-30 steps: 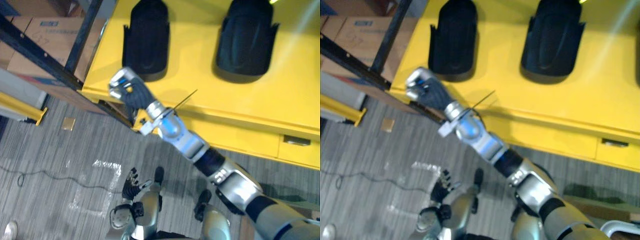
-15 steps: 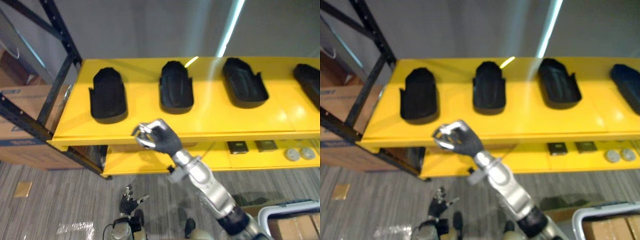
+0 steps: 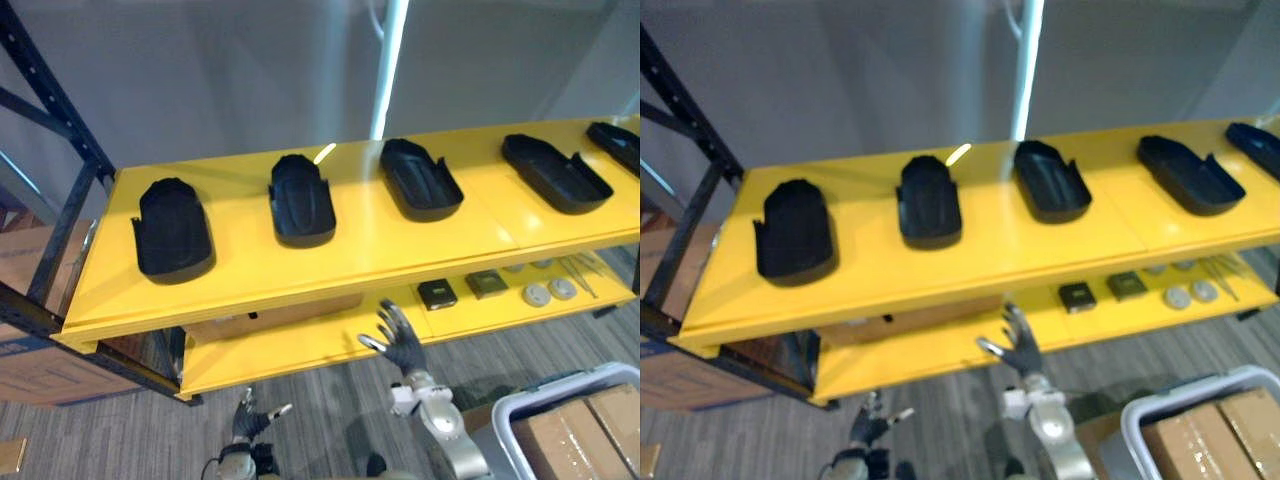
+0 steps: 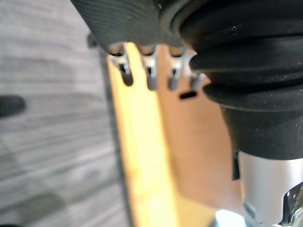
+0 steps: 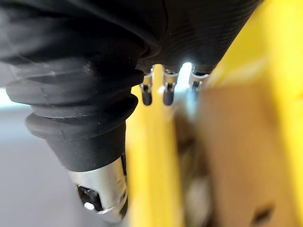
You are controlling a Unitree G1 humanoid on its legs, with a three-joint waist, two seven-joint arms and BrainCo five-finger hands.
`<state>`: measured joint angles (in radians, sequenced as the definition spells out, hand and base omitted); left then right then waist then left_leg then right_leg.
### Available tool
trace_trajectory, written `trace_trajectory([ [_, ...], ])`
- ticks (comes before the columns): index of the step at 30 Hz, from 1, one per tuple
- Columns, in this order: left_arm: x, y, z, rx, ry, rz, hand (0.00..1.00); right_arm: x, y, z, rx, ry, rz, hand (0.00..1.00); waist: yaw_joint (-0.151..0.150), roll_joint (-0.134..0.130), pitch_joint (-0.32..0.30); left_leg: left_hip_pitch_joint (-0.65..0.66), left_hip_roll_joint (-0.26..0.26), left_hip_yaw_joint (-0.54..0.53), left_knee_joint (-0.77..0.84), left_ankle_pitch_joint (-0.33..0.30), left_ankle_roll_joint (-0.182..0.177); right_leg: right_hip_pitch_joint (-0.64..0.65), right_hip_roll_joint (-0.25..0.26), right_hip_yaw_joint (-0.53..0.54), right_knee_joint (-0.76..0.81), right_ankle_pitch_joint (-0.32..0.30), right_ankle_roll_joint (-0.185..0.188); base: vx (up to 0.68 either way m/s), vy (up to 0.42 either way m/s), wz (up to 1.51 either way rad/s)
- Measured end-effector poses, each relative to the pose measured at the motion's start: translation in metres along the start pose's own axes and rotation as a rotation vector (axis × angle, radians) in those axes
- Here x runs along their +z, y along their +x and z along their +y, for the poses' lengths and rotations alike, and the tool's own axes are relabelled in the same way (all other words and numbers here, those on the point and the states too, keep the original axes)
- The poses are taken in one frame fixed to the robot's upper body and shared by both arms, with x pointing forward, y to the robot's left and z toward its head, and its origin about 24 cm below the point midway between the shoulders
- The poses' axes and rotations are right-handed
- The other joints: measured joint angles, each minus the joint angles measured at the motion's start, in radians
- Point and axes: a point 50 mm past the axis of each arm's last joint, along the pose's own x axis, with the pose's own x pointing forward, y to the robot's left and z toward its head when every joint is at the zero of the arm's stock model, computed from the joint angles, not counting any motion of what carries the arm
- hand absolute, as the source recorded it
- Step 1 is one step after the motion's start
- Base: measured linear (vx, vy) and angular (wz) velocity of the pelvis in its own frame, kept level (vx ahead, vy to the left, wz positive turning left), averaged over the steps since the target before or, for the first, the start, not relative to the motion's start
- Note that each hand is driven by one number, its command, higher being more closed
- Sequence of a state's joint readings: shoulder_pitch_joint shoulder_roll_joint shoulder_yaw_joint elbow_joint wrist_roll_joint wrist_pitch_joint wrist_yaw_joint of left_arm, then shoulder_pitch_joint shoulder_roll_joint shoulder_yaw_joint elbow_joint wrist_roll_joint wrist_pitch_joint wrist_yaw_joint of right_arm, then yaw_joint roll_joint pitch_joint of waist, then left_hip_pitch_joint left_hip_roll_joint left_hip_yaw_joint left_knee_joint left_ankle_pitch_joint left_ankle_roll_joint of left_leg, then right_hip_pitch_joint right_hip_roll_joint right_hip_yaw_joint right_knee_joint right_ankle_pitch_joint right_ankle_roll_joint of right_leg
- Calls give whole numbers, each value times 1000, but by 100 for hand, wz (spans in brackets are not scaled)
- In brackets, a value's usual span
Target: Walk over and take plastic housings, then place them on the shelf
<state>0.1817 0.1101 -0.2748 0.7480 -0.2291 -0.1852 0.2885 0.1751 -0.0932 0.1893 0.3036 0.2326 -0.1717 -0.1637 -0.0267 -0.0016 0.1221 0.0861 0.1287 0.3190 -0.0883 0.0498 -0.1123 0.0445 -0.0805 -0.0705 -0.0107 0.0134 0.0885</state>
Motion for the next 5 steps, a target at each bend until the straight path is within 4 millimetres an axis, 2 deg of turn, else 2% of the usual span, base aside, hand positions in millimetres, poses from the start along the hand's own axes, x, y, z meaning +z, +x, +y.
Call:
trace_trajectory([
  [2,-12,0,9,36,-9,69,0,-35,-10,-30,-161,-5,148,0,-15,2,0,18,0,18,0,-7,-2,8,2,18,-1,1,1,31,22,-25],
  [5,-22,0,19,71,-19,128,0,-71,-32,-60,-304,-9,308,0,-35,6,-2,40,1,27,0,-16,-5,25,3,26,-3,1,1,28,12,-12],
])
